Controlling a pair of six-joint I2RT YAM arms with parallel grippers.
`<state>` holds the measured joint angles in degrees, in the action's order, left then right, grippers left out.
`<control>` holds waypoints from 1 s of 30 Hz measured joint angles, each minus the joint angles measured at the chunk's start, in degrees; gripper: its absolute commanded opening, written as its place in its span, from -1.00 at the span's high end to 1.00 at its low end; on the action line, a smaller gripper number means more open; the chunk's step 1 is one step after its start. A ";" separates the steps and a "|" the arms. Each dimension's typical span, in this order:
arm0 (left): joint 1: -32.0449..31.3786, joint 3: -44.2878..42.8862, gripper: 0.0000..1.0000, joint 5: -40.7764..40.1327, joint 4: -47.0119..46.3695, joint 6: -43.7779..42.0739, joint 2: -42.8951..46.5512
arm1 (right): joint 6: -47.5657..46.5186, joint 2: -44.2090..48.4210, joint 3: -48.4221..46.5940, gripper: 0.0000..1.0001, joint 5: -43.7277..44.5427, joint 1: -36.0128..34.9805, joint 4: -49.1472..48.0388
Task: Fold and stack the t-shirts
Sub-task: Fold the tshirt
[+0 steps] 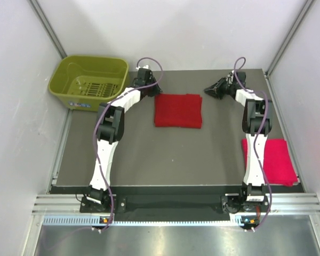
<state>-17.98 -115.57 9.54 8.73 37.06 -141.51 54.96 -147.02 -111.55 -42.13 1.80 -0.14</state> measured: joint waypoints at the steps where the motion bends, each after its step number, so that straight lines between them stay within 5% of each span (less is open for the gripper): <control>1: 0.00 0.00 0.67 -0.02 1.38 -0.26 0.70 | -1.01 0.87 0.02 0.60 0.11 0.33 2.47; 8: -1.79 8.59 0.67 0.09 6.10 -1.22 14.71 | -7.02 13.53 4.44 0.57 0.98 0.48 12.09; 15: -7.17 24.33 0.71 1.97 2.89 0.09 29.57 | -6.78 28.85 19.56 0.58 -1.22 -7.08 5.09; 22: -7.54 31.78 0.75 2.84 3.23 0.11 24.70 | -3.61 25.75 34.42 0.63 -4.96 -17.77 -4.98; 30: -5.77 31.04 0.77 5.31 5.73 -2.16 20.28 | -8.90 23.80 40.92 0.64 -7.67 -11.96 -2.93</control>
<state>-23.75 -84.53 14.85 14.46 34.89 -121.23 46.06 -123.22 -70.63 -49.80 -10.15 -3.07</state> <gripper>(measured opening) 0.112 0.181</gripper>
